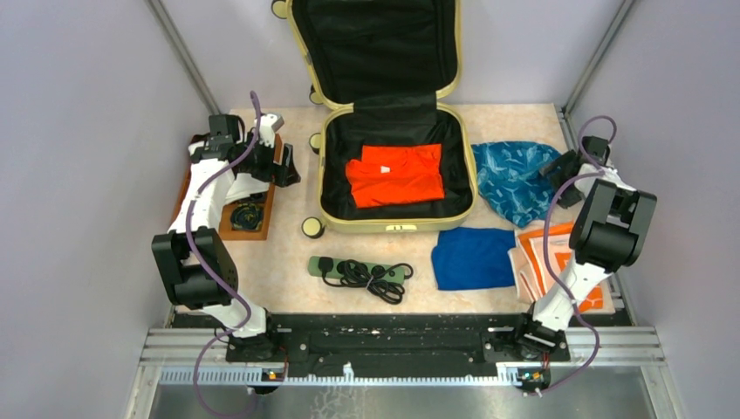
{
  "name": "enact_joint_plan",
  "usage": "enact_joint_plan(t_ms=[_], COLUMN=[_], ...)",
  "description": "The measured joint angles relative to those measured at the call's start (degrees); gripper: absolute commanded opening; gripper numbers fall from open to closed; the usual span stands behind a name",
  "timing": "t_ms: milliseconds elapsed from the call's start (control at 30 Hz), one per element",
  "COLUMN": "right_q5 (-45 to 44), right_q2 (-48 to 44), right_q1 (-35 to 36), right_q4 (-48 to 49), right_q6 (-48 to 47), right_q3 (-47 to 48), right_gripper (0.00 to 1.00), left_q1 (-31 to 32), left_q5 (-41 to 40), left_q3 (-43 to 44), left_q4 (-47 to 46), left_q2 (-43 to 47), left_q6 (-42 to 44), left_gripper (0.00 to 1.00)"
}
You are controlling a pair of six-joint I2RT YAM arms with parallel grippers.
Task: Pack the luggage
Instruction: Pick up the clothes at the center of the board.
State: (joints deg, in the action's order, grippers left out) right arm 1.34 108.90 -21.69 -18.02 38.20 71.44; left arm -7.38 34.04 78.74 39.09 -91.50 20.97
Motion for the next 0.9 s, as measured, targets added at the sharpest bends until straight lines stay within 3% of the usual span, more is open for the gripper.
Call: enact_joint_plan(t_ms=[100, 267, 500, 667, 900], right_q5=[0.4, 3.1, 5.5, 5.4, 4.9], right_q2=[0.5, 2.5, 2.7, -5.4, -13.1], right_q1=[0.6, 2.6, 3.3, 4.0, 9.4], right_q4=[1.9, 5.7, 7.5, 4.9, -0.2], right_q6=[0.5, 2.1, 3.5, 2.7, -0.4], right_q3=[0.0, -0.2, -0.2, 0.5, 14.5], right_gripper=[0.59, 0.01, 0.00, 0.00, 0.00], left_q1=[0.0, 0.0, 0.0, 0.0, 0.0], left_q5=[0.0, 0.0, 0.0, 0.0, 0.7], left_q3=[0.0, 0.0, 0.0, 0.3, 2.4], left_q4=[0.0, 0.2, 1.0, 1.9, 3.2], left_q2=[0.0, 0.0, 0.0, 0.0, 0.3], left_q6=[0.0, 0.0, 0.0, 0.1, 0.1], left_gripper=[0.98, 0.98, 0.98, 0.98, 0.98])
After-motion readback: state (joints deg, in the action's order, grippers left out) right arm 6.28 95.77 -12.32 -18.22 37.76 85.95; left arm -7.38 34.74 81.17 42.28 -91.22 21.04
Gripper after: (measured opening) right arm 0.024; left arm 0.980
